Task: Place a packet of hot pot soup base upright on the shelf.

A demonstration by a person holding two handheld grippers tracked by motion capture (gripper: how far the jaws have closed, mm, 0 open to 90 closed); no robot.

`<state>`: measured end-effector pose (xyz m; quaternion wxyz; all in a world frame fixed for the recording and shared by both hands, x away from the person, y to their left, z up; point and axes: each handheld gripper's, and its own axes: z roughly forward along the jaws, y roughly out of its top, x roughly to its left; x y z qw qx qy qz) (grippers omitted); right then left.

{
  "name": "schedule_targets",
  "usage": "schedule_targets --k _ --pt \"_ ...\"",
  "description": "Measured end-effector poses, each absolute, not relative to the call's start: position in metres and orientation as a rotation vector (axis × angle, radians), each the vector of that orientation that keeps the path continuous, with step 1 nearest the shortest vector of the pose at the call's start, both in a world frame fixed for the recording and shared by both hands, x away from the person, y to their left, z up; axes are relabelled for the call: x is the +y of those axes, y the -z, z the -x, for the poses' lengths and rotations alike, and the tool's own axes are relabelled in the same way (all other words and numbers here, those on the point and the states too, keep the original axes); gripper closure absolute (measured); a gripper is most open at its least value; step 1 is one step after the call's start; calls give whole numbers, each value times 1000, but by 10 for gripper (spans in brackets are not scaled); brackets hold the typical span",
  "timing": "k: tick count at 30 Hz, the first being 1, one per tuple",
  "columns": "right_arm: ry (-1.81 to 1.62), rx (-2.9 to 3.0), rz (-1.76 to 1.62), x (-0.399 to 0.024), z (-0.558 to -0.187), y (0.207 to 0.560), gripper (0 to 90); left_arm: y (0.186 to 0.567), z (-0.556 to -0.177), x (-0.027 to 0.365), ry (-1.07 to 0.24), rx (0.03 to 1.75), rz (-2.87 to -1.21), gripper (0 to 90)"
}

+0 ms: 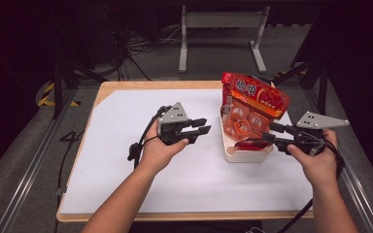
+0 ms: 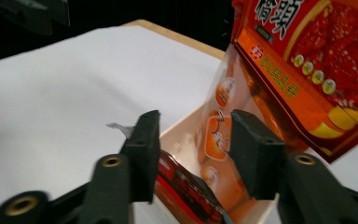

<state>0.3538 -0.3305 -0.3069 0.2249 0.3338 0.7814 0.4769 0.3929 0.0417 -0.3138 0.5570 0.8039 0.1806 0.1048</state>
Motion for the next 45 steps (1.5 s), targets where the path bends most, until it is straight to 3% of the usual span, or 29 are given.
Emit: schedule_targets --k 1,3,7,18,45 --pt "-1335 2150 -923 -328 -353 306 476 313 -387 49 -254 438 -1891 643" --pt "-1372 2141 -911 -322 -352 305 416 313 -381 57 -274 444 -1892 540" --pt "-1417 2130 -895 -313 -348 304 365 316 -371 72 -284 469 -1906 452" --pt "-1440 2161 -836 -282 -344 314 292 330 -352 115 -334 589 -1916 310" --pt "-1520 2104 -730 -247 -310 359 267 381 -310 181 -412 770 -1851 262"
